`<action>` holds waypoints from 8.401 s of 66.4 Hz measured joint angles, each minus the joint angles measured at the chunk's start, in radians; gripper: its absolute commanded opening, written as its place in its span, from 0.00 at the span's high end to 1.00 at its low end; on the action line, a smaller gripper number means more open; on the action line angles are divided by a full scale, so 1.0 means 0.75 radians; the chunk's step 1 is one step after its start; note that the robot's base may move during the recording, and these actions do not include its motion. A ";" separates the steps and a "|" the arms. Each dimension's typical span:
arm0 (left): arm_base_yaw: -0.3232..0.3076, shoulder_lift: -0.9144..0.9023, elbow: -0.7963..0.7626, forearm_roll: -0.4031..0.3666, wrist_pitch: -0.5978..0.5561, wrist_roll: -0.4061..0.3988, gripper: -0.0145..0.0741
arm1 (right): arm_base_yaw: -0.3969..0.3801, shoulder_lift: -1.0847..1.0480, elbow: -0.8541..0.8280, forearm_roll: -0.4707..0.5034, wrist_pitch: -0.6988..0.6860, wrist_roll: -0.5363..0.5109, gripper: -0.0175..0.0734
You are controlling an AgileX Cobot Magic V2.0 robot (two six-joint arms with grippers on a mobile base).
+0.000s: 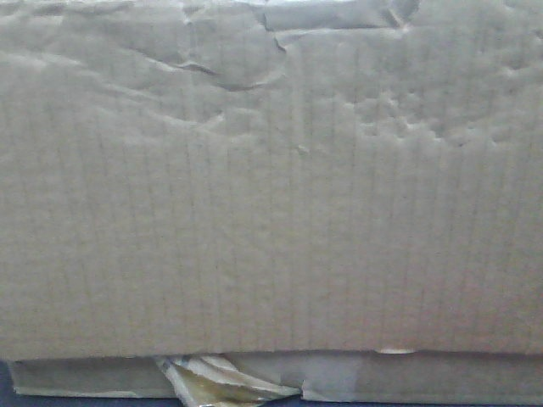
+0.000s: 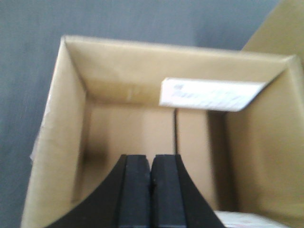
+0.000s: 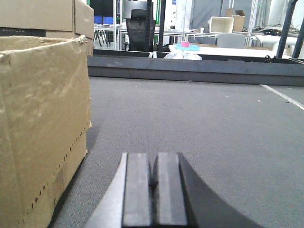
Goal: Stack two boxes on right shelf middle
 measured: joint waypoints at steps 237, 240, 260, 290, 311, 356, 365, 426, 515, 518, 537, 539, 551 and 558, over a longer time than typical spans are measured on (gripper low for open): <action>-1.117 0.716 -0.726 0.617 0.394 -1.142 0.96 | 0.000 0.000 0.000 0.000 -0.002 0.000 0.99; -1.091 0.716 -0.709 0.589 0.388 -1.131 0.96 | 0.000 0.000 0.000 0.000 -0.002 0.000 0.99; -1.027 0.719 -0.672 0.441 0.280 -1.047 0.96 | 0.000 0.000 0.000 0.000 -0.002 0.000 0.99; -1.007 0.747 -0.672 0.471 0.280 -1.042 0.96 | 0.000 0.000 0.000 0.000 -0.002 0.000 0.99; -1.007 0.747 -0.672 0.489 0.286 -1.042 0.93 | 0.000 0.000 0.000 0.000 -0.002 0.000 0.99; -1.007 0.747 -0.854 0.487 0.322 -1.017 0.43 | 0.000 0.000 0.000 0.000 -0.002 0.000 0.99; -1.007 0.744 -0.987 0.501 0.375 -0.964 0.43 | 0.000 0.000 0.000 0.000 -0.002 0.000 0.99; -0.751 0.535 -0.622 0.438 0.405 -0.804 0.43 | 0.000 0.000 0.000 0.000 -0.002 0.000 0.99; -0.745 0.573 -0.457 0.315 0.402 -0.757 0.43 | 0.000 0.000 0.000 0.000 -0.002 0.000 0.99; -0.745 0.573 -0.457 0.315 0.402 -0.757 0.43 | 0.000 0.000 0.000 0.000 -0.002 0.000 0.99; -0.745 0.573 -0.457 0.266 0.402 -0.757 0.43 | 0.000 0.000 0.000 0.000 -0.002 0.000 0.99; -0.745 0.573 -0.457 0.266 0.402 -0.757 0.43 | 0.000 0.000 0.000 0.000 -0.002 0.000 0.99; -0.745 0.573 -0.455 0.266 0.402 -0.757 0.43 | 0.000 0.000 0.000 0.000 -0.002 0.000 0.99; -0.745 0.573 -0.455 0.282 0.402 -0.754 0.43 | 0.000 0.000 0.000 0.000 -0.002 0.000 0.99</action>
